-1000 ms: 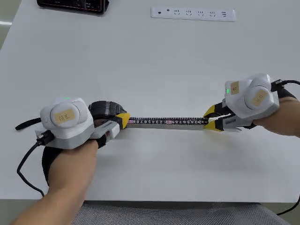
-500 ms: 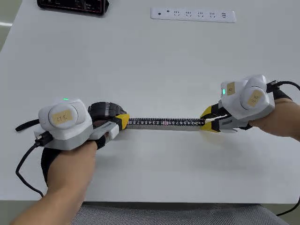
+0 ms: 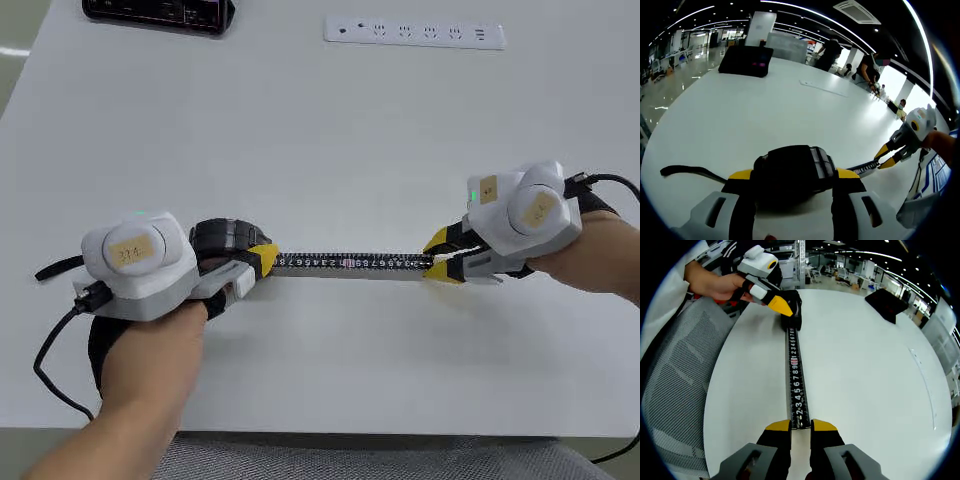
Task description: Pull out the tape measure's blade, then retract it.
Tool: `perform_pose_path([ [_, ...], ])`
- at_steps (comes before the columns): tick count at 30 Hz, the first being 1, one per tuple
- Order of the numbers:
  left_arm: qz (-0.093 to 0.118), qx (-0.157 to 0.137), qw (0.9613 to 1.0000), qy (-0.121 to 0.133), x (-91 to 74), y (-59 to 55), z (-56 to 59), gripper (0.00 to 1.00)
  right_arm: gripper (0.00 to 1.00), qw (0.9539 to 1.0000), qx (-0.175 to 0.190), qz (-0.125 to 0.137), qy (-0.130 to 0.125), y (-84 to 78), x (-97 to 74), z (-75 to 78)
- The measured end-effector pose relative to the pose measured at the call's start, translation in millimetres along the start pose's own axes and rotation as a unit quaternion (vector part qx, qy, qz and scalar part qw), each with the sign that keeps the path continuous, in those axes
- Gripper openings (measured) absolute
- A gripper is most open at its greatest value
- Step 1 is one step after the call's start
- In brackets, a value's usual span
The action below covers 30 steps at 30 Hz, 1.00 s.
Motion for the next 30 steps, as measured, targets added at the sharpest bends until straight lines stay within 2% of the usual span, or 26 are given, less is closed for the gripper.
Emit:
perform_pose_path([
  [10,0.001,-0.002,1.0,-0.004,-0.9,0.5,0.2,0.57,0.1,1.0,0.0,0.005,0.004,9.6,2.7,-1.6],
  [19,0.001,-0.005,1.0,-0.007,-1.5,1.3,0.3,0.57,0.1,0.9998,-0.004,0.016,0.01,26.2,6.5,-2.9],
  [30,0.002,-0.007,0.9999,-0.013,-1.5,1.5,-0.5,0.57,0.1,0.9996,-0.002,0.023,0.012,34.5,10.1,-2.3],
])
Point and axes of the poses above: the centre of the closed fingertips' face, and the gripper's own axes: x roughly forward along the fingers, z roughly to its right, y roughly out of its top, the point moved 2 cm from there along -x, roughly backward along the fingers, and after that the axes turned 14 degrees about -z, right-handed, at the moved point
